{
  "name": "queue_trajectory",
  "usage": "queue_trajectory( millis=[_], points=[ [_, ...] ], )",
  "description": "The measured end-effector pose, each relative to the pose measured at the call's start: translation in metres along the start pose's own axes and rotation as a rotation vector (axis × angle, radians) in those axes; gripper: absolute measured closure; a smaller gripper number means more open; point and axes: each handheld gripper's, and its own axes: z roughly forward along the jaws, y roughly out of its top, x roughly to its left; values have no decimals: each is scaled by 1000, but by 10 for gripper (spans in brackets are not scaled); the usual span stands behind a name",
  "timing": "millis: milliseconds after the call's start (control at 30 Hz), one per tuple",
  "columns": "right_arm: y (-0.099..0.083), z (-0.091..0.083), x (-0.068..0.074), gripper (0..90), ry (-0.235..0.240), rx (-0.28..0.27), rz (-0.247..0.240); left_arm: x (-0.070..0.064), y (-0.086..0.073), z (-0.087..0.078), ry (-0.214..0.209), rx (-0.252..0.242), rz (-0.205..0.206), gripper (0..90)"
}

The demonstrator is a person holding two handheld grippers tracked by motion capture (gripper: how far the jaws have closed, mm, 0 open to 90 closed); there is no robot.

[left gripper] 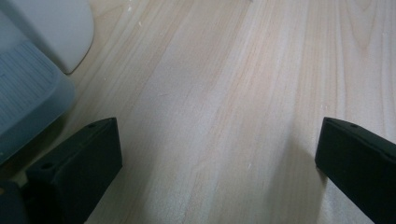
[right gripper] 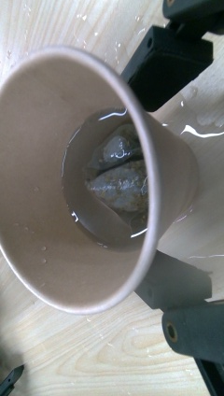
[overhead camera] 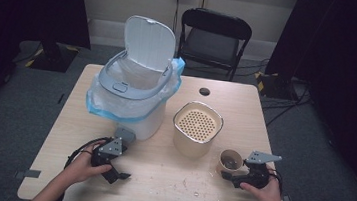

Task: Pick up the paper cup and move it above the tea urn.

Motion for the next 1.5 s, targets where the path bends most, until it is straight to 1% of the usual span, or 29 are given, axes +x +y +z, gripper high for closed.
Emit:
queue_trajectory(
  millis=[100, 133, 167, 267, 367, 433, 500, 533, 567, 633, 967, 1100, 1367, 1467, 1500],
  points=[
    [-1, 3, 0, 218, 7, -9, -11, 0, 0, 0, 1, 5, 1, 0],
    [-1, 3, 0, 219, 7, -14, -12, 0, 0, 0, 1, 0, -1, 0],
    [-1, 4, 0, 219, 14, -17, -10, 0, 0, 0, 0, 1, 0, 0],
    [-1, 5, 0, 218, 12, -23, -8, 0, 0, 0, 1, 3, 0, 0],
    [-2, 6, -1, 221, 21, -44, -2, 0, 0, 0, 1, 6, 1, 0],
    [-2, 6, -1, 226, 22, -51, -6, 0, 0, 0, 1, 5, 1, 0],
    [-3, 7, -1, 224, 17, -49, -8, 0, 0, 0, 1, 6, 1, 0],
    [-2, 8, -1, 224, 22, -48, -9, 0, 0, 0, 0, -1, 1, 0],
    [-2, 8, -1, 225, 16, -53, -14, 0, 0, -1, 3, 8, 1, 0],
    [-1, 9, -1, 226, 21, -56, -9, 0, 0, 0, 1, 3, 0, 0],
    [1, 13, 1, 272, 19, -41, -44, 0, 0, 0, 1, 3, -1, 0],
    [1, 13, 1, 281, 21, -46, -52, 0, 0, 0, 1, 4, 0, 0],
    [1, 12, 2, 302, 8, -54, -64, 0, 0, 0, 1, 2, 0, 0],
    [0, 11, 1, 307, -15, -56, -63, 0, 0, -1, 1, 7, 2, 0],
    [0, 11, 1, 308, -20, -56, -62, 0, 0, 0, 0, 0, 0, 0]
  ],
)
